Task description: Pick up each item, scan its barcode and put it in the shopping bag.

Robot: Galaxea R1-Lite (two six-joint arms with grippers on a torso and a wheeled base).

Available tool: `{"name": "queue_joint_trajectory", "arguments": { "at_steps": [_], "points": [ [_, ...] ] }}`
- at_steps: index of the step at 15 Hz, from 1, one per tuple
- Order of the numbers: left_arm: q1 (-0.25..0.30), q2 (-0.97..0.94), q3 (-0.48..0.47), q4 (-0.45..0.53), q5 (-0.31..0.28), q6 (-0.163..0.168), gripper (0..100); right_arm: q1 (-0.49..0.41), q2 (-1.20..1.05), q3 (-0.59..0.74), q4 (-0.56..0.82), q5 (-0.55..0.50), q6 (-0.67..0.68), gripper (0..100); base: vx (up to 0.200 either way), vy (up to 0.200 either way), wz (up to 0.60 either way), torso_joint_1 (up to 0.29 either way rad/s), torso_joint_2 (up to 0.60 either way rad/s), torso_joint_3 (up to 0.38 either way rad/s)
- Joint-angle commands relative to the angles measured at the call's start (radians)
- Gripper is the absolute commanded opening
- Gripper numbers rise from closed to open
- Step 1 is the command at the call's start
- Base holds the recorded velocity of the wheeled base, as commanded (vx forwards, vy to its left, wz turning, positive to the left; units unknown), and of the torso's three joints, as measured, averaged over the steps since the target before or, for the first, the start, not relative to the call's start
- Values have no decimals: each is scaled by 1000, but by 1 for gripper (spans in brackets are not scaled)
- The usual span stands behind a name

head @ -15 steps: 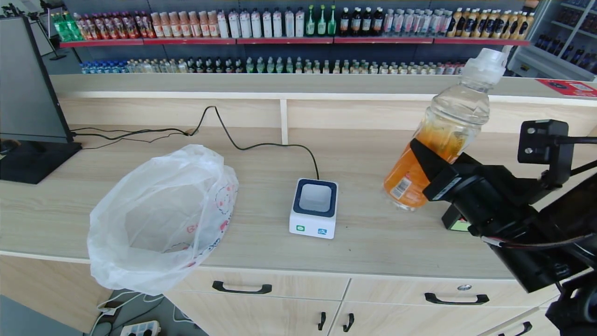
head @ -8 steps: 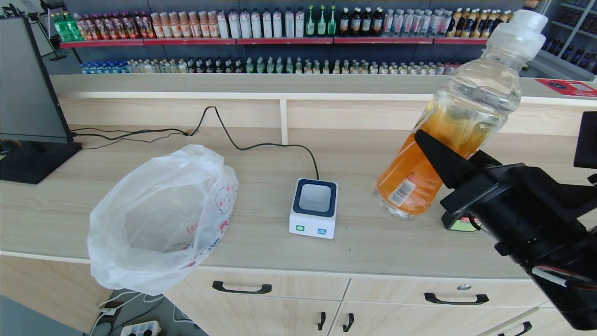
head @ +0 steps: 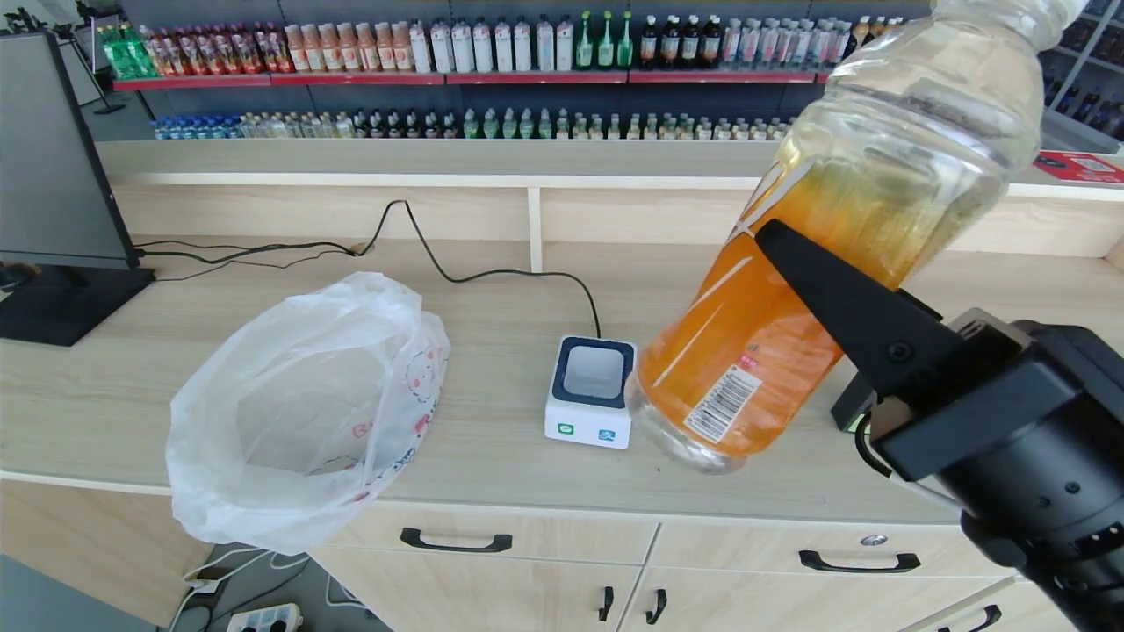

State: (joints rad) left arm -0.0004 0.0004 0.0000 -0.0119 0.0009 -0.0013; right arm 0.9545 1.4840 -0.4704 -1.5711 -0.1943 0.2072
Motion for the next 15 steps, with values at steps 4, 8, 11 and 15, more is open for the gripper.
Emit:
{"name": "queue_joint_trajectory", "arguments": {
  "at_steps": [4,8,11,15],
  "points": [
    [0,0,0,0,1,0,100,17,-16,-48,0,61,96,0,0,0,0,0,0,0],
    [-1,0,0,0,1,0,100,17,-21,-79,0,95,129,0,0,0,0,0,0,0],
    [0,0,0,0,1,0,100,17,-37,-86,0,137,156,0,0,0,0,0,0,0],
    [-1,0,0,0,1,0,100,59,-41,-100,0,141,159,0,0,0,0,0,0,0]
  ]
}}
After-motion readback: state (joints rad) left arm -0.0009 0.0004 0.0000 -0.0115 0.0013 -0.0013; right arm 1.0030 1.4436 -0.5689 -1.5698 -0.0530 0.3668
